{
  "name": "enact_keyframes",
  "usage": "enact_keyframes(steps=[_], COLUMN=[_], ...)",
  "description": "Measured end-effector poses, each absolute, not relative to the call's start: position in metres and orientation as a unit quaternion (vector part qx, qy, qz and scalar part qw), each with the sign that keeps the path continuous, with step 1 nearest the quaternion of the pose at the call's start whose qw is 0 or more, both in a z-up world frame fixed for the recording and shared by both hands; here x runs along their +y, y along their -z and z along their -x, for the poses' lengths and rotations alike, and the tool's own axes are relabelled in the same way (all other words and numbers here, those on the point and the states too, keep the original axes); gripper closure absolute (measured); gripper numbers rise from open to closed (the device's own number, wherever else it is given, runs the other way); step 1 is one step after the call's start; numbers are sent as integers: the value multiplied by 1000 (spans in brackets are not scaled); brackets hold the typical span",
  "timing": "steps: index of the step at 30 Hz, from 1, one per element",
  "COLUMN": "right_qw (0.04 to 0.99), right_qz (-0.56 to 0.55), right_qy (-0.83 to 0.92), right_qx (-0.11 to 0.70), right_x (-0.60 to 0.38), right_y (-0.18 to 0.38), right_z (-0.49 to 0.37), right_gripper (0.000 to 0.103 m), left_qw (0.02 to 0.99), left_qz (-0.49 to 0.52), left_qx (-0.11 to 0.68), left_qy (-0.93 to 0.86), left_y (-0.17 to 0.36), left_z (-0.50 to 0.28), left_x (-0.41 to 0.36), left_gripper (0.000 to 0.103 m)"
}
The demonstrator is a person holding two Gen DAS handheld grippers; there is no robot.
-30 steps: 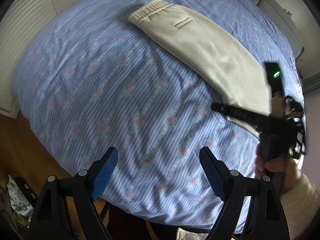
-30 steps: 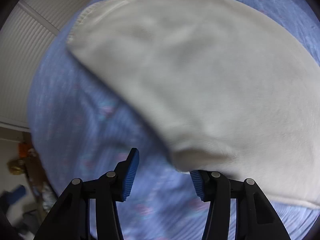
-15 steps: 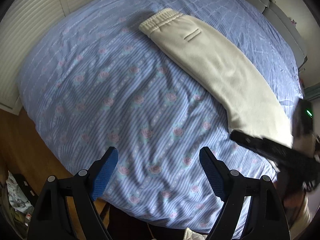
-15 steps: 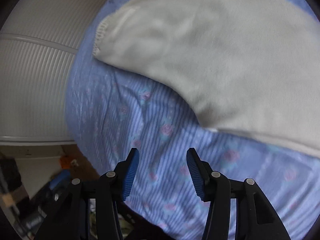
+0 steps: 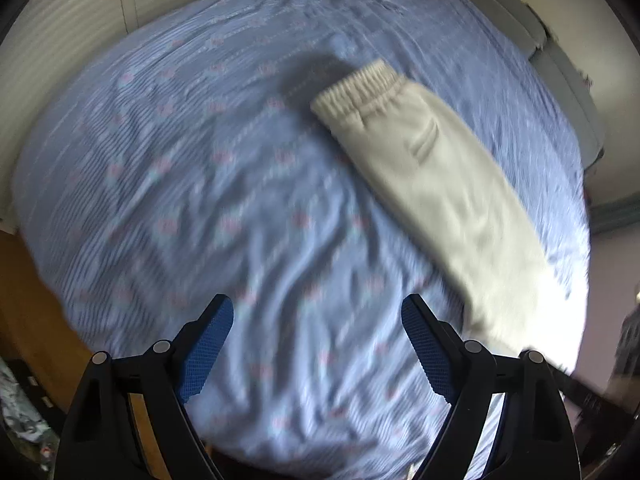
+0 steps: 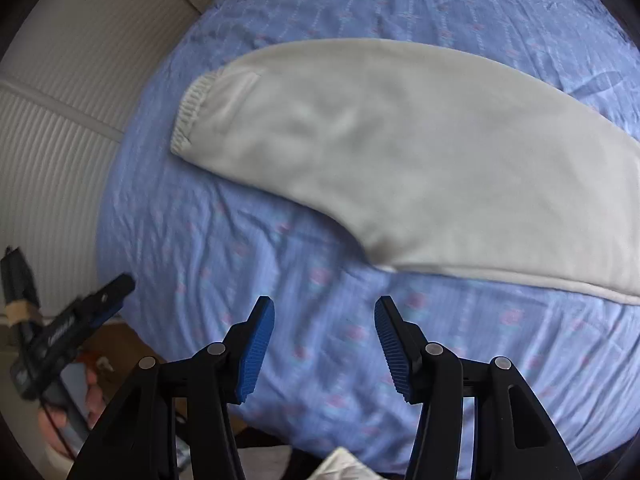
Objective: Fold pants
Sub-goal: 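Grasp the waistband with the left gripper and lift it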
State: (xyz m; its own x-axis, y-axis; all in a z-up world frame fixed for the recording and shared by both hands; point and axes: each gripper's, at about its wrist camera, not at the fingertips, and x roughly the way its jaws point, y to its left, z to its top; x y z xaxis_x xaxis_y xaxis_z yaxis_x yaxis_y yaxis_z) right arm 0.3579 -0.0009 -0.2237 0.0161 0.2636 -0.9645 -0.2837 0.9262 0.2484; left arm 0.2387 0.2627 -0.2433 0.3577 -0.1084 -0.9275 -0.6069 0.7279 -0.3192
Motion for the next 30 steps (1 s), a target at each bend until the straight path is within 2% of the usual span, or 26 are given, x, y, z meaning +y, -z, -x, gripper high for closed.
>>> enact_keyframes(steps=[12,16,24,30], right_qw=[713,713,708,701], right_qz=[-19,-26,-26,-32], right_qy=[-154,-146,-137,-126], right_qx=[684,686,692,702], right_x=[94,108,123,127], right_y=[249,253,260,269], right_z=[-408,-419,-439,-449], right_gripper=[49,49,49,49], left_qw=[760,772,754,732], left_qz=[369,349,270,300], left_qx=[532,531,593,597], left_qy=[-59,9,85,133], left_y=[292,298,335,356], left_z=[-381,-435,-511,-524], left_x=[369,380,371,377], left_gripper=[14,15,15,16])
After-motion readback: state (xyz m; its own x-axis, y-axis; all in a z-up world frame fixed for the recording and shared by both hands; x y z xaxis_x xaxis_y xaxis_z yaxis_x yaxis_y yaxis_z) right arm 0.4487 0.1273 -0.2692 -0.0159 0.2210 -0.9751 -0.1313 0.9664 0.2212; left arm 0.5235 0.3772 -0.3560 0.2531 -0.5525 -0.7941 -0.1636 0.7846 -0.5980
